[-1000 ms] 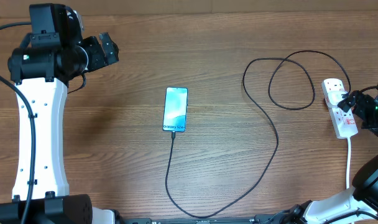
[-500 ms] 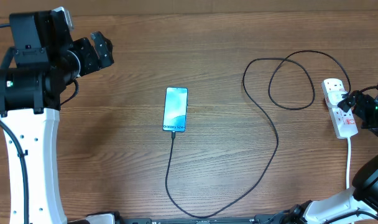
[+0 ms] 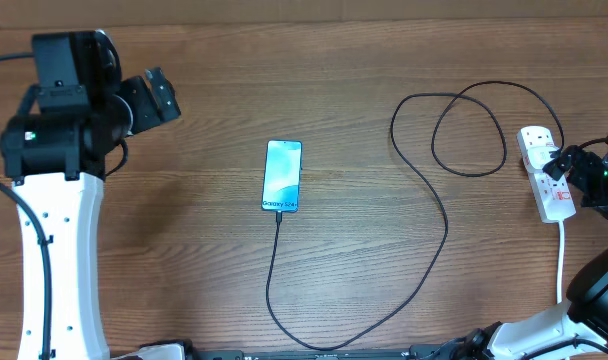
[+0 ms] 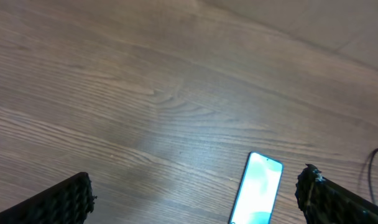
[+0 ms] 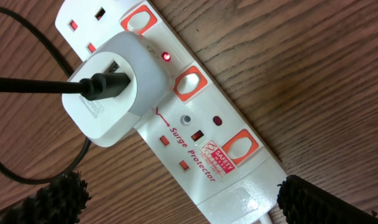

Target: Plug charger to phone and switch on socket

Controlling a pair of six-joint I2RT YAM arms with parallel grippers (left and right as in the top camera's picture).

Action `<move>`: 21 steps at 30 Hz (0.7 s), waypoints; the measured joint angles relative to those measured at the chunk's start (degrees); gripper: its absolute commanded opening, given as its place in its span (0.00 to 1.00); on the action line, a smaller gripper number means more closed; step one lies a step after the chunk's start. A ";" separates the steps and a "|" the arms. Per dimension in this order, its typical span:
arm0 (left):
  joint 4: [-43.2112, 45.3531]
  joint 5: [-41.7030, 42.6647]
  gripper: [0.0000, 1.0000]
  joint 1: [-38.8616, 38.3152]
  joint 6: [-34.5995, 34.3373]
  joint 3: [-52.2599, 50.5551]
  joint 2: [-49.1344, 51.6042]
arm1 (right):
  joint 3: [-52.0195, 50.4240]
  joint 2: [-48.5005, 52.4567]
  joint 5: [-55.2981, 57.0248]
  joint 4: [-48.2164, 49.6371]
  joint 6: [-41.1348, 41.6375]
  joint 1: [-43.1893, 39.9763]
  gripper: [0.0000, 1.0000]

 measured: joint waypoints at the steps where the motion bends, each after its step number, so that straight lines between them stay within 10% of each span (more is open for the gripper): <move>1: 1.05 0.20 1.00 0.00 0.00 -1.55 0.00 | 0.00 0.00 0.00 -0.02 0.02 0.00 1.00; 21: 22.97 3.45 0.99 0.00 0.04 -38.66 -6.78 | 0.00 0.00 -0.02 -0.02 0.02 0.00 1.00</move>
